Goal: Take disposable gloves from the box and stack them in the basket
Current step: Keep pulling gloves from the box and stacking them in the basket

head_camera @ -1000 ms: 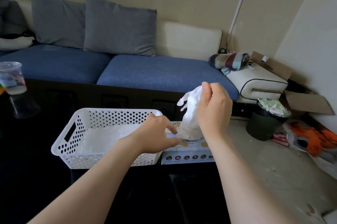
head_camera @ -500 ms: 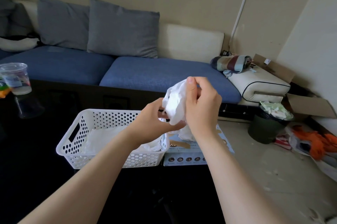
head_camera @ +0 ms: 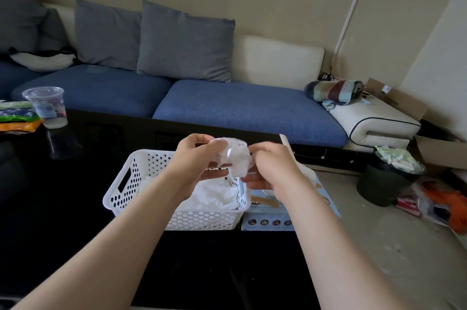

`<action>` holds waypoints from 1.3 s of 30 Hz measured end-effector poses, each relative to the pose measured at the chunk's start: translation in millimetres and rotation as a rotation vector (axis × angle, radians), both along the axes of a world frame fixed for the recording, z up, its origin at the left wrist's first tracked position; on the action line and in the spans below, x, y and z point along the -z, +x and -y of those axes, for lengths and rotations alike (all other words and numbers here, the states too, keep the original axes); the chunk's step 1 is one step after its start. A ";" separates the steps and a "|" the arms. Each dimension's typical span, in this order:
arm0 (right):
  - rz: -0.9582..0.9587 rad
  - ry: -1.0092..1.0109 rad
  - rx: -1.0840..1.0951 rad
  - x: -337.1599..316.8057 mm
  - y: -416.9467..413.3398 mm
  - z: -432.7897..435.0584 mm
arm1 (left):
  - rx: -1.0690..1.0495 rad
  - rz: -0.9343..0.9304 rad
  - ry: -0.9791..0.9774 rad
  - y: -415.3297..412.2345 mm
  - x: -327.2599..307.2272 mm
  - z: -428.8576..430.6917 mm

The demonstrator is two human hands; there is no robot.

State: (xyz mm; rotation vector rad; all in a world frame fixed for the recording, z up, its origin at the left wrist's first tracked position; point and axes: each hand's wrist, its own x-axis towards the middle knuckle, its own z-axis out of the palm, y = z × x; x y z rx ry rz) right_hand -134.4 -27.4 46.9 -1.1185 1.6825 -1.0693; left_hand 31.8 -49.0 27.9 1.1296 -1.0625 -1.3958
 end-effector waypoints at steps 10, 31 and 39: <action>-0.511 -0.497 -0.012 -1.4 23.1 -5.7 | -0.159 0.251 -0.131 12.7 1.9 -0.1; -0.331 -0.378 -0.123 -4.3 30.0 -0.8 | 0.145 0.305 -0.190 39.7 -6.1 -8.5; -0.216 -0.303 -0.199 -11.2 28.6 -3.7 | -0.144 0.419 -0.314 39.5 -3.2 0.0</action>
